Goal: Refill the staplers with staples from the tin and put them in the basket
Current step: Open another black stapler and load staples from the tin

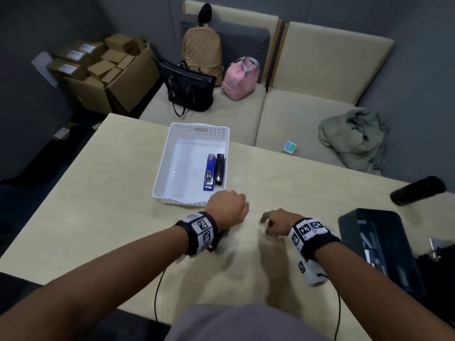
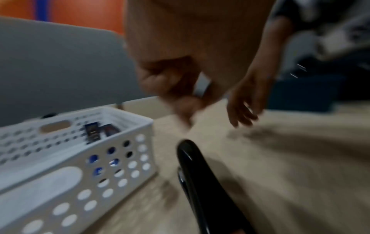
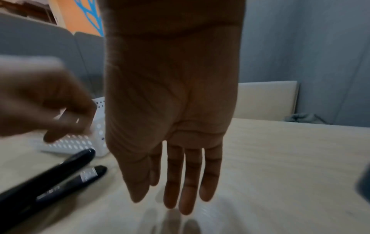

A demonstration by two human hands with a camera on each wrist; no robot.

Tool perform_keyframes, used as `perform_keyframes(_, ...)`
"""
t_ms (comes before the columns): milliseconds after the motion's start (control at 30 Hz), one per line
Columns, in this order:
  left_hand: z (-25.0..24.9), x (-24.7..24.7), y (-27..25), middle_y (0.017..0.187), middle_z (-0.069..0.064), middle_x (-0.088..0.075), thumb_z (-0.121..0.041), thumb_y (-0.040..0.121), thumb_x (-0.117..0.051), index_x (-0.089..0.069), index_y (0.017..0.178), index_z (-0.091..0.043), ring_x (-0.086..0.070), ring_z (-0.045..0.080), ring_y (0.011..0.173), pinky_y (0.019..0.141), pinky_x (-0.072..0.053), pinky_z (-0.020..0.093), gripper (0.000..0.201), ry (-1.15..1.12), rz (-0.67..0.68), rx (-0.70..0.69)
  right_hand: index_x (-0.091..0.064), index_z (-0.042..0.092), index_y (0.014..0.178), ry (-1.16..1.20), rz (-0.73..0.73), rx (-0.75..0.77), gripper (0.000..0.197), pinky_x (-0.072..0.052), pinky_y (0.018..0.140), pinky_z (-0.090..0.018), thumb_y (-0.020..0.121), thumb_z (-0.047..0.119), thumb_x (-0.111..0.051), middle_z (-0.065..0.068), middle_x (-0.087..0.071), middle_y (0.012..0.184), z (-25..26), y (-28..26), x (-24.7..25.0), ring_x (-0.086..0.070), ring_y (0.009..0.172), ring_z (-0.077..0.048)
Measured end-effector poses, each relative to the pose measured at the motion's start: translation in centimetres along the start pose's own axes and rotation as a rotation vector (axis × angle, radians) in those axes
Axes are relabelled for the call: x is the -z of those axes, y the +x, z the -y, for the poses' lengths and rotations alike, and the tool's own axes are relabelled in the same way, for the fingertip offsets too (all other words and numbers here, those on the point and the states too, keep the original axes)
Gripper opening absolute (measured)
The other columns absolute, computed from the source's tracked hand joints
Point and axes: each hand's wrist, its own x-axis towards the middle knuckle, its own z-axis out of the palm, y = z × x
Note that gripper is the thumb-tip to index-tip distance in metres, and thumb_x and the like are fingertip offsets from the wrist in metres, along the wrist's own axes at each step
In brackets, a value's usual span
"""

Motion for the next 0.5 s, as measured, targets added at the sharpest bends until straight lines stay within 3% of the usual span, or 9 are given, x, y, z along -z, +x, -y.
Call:
perform_keyframes(67,-1.7,-3.2,-2.3,0.105,0.014,-0.07,-0.022,0.087,-0.054,-0.054,0.118,0.0,-0.068,0.034,0.093,0.068,-0.045,0.033,0.038,0.171,0.201,0.069,-0.052,0.02,0.133,-0.065,0.054,-0.046,0.046,-0.048,0.098,-0.037,0.088,0.025,-0.062,-0.008,-0.058,0.132,-2.4,-1.8,-1.3,-0.057,0.119,-0.026)
perform_keyframes(133,-1.7,-5.7,-3.1,0.11,0.016,-0.068,-0.017,0.085,-0.059,-0.035,0.134,0.009,-0.068,0.033,0.097,0.073,-0.048,0.034,0.061,0.216,0.288,0.154,-0.051,0.02,0.135,-0.048,0.068,-0.069,0.045,-0.047,0.098,-0.037,0.09,0.024,-0.06,-0.007,-0.055,0.136,-4.3,-3.1,-2.3,-0.055,0.121,-0.025)
perform_keyframes(200,-1.9,-6.2,-3.0,0.107,0.016,-0.07,-0.017,0.086,-0.059,-0.035,0.132,0.004,-0.068,0.035,0.094,0.07,-0.048,0.036,0.055,0.162,0.297,0.144,-0.05,0.019,0.135,0.005,0.029,-0.054,0.044,-0.046,0.096,-0.035,0.091,0.022,-0.057,-0.008,-0.057,0.133,-5.9,-4.2,-3.3,-0.056,0.119,-0.025)
perform_keyframes(267,-3.2,-5.9,-2.7,0.106,0.014,-0.07,-0.024,0.089,-0.053,-0.043,0.122,-0.006,-0.067,0.036,0.093,0.067,-0.045,0.036,0.04,0.104,0.269,0.031,-0.05,0.019,0.134,0.102,-0.055,-0.011,0.044,-0.046,0.09,-0.033,0.091,0.023,-0.058,-0.008,-0.063,0.121,-7.3,-4.9,-4.4,-0.059,0.111,-0.025)
perform_keyframes(333,-5.4,-5.6,-2.6,0.106,0.014,-0.068,-0.032,0.085,-0.058,-0.046,0.118,-0.011,-0.066,0.036,0.093,0.065,-0.039,0.035,0.041,0.091,0.272,-0.088,-0.051,0.021,0.133,0.232,-0.131,0.046,0.046,-0.047,0.085,-0.029,0.089,0.026,-0.062,-0.003,-0.066,0.109,-7.9,-5.5,-5.4,-0.062,0.102,-0.022)
perform_keyframes(400,-8.0,-5.4,-2.3,0.104,0.015,-0.068,-0.036,0.082,-0.065,-0.048,0.116,-0.012,-0.066,0.037,0.091,0.064,-0.037,0.035,0.045,0.085,0.266,-0.181,-0.054,0.023,0.13,0.304,-0.171,0.102,0.045,-0.049,0.085,-0.029,0.086,0.029,-0.066,-0.003,-0.067,0.108,-7.8,-6.2,-6.3,-0.063,0.094,-0.018)
perform_keyframes(500,-11.5,-5.1,-1.6,0.104,0.013,-0.068,-0.036,0.079,-0.067,-0.053,0.111,-0.013,-0.065,0.037,0.09,0.066,-0.042,0.036,0.042,0.015,0.238,-0.277,-0.064,0.021,0.112,0.3,-0.244,0.121,0.035,-0.054,0.082,-0.035,0.079,0.027,-0.069,-0.004,-0.069,0.106,-7.6,-7.0,-8.0,-0.064,0.09,-0.019)
